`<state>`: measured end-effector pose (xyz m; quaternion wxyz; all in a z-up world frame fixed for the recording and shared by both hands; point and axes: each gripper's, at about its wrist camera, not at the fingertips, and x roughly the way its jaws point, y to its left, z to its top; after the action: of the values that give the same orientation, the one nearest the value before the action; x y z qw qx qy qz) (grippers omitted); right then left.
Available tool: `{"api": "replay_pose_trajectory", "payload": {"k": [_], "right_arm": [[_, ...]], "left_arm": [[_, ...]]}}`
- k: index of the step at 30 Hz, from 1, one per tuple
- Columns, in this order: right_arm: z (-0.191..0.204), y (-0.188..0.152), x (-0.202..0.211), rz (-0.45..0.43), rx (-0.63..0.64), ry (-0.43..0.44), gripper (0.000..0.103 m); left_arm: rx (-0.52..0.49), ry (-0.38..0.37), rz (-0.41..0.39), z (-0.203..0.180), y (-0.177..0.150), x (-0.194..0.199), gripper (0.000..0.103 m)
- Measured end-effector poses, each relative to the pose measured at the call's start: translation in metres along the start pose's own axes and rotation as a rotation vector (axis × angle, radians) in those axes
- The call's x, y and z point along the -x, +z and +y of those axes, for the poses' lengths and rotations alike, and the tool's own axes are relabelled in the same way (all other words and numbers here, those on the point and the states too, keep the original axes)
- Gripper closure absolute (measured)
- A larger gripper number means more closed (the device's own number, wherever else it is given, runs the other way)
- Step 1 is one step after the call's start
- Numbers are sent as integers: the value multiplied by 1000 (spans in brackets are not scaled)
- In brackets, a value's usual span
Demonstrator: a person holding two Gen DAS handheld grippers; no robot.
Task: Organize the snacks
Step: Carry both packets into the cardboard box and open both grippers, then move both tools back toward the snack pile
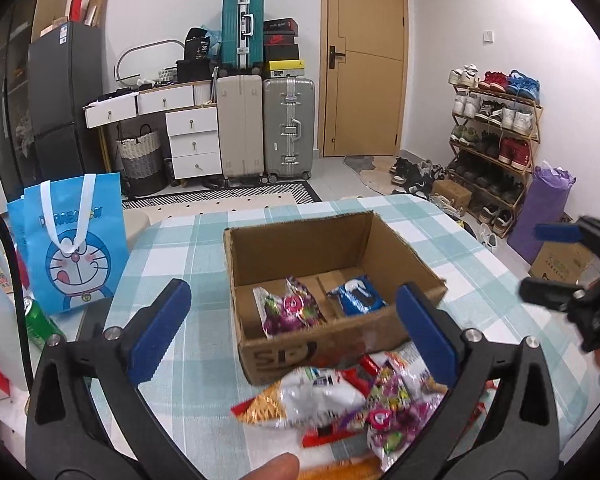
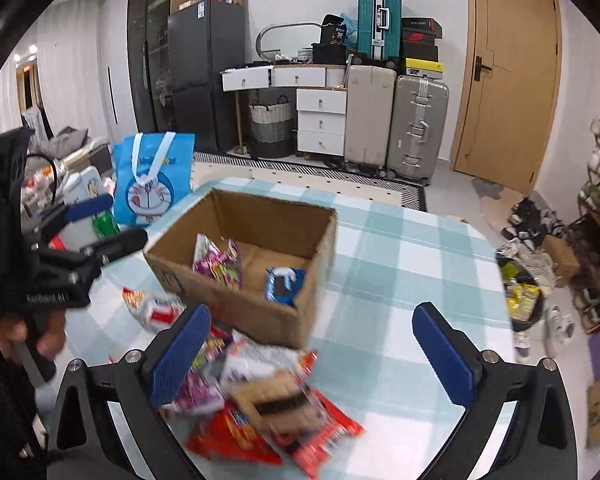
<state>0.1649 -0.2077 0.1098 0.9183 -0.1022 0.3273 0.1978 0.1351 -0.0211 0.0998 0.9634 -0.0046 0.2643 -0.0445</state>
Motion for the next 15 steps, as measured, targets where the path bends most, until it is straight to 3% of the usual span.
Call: {"api": "replay_pose_trajectory", "payload": {"k": [7,15], "right_arm": [[-16,-15,65,15,28,-104,0],[-9,22,135,-35,28,-100,0]], "left_arm": [[12,-10,0,1,-10,28,1],[-1,-4,-23,-6,-13,59,1]]}}
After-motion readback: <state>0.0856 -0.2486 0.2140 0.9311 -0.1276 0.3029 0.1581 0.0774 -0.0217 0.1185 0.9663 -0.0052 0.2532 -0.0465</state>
